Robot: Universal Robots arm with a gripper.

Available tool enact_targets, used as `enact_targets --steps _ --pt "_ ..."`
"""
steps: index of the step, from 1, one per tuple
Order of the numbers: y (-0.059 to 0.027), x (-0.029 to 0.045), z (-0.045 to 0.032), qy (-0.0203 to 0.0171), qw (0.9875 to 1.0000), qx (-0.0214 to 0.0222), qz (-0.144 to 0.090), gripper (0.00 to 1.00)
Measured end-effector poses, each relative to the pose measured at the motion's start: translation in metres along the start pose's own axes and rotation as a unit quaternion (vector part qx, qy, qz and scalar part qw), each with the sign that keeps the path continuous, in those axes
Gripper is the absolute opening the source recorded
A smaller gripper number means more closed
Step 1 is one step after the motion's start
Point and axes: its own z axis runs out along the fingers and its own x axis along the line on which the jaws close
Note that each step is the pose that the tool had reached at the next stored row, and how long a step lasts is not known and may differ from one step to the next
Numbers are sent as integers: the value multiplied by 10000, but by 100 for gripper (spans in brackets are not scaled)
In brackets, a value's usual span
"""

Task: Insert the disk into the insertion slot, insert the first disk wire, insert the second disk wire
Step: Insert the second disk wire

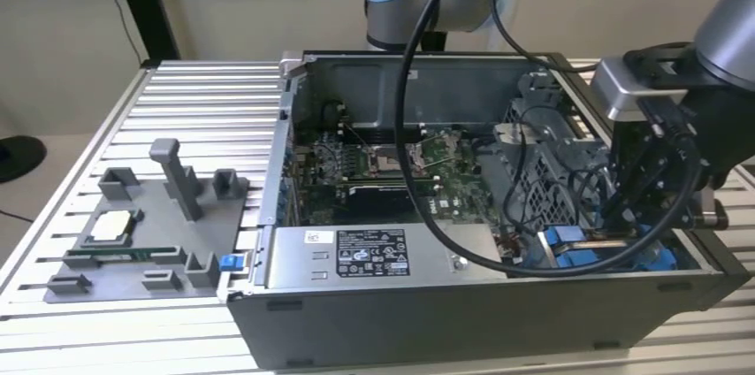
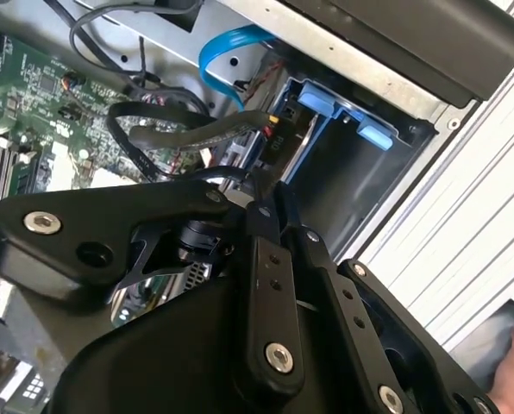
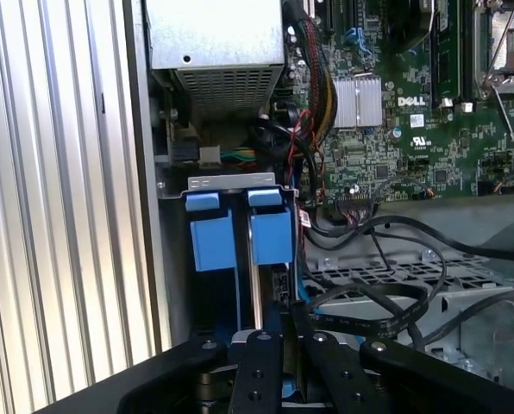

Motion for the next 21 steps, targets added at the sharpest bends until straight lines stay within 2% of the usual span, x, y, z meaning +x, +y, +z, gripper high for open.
enact_targets --steps 21 --pt "-2 -5 67 0 10000 0 -9 0"
